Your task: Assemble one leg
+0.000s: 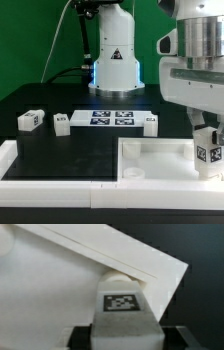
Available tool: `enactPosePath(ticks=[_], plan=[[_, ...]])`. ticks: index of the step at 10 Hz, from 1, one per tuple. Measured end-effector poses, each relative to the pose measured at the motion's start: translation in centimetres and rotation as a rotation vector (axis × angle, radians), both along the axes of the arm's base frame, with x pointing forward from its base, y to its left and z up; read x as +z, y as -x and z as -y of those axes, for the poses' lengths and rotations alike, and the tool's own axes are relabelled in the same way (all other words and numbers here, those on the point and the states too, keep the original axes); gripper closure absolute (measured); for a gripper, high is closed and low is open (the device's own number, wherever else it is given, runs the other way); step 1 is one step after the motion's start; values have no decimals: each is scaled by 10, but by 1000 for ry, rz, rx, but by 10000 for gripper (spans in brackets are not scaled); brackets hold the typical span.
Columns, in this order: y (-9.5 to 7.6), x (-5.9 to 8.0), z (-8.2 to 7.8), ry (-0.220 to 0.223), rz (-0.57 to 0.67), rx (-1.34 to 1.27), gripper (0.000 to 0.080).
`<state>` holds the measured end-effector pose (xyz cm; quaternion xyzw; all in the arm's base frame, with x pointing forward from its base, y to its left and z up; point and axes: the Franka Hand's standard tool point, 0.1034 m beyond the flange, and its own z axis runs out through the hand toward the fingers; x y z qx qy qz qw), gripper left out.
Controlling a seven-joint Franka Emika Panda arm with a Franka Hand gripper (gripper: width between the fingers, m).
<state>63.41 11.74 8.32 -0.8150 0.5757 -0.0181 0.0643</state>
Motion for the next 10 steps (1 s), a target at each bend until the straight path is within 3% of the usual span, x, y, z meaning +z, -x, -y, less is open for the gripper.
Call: enactPosePath(ticks=[1,2,3,7,10], plan=[[0,0,0,3,3,35,313],[0,0,0,6,6,60,313],[-1,0,1,17,17,162,187],[-3,3,-2,109,60,816,152],[-1,1,-8,165,69,1162,151]])
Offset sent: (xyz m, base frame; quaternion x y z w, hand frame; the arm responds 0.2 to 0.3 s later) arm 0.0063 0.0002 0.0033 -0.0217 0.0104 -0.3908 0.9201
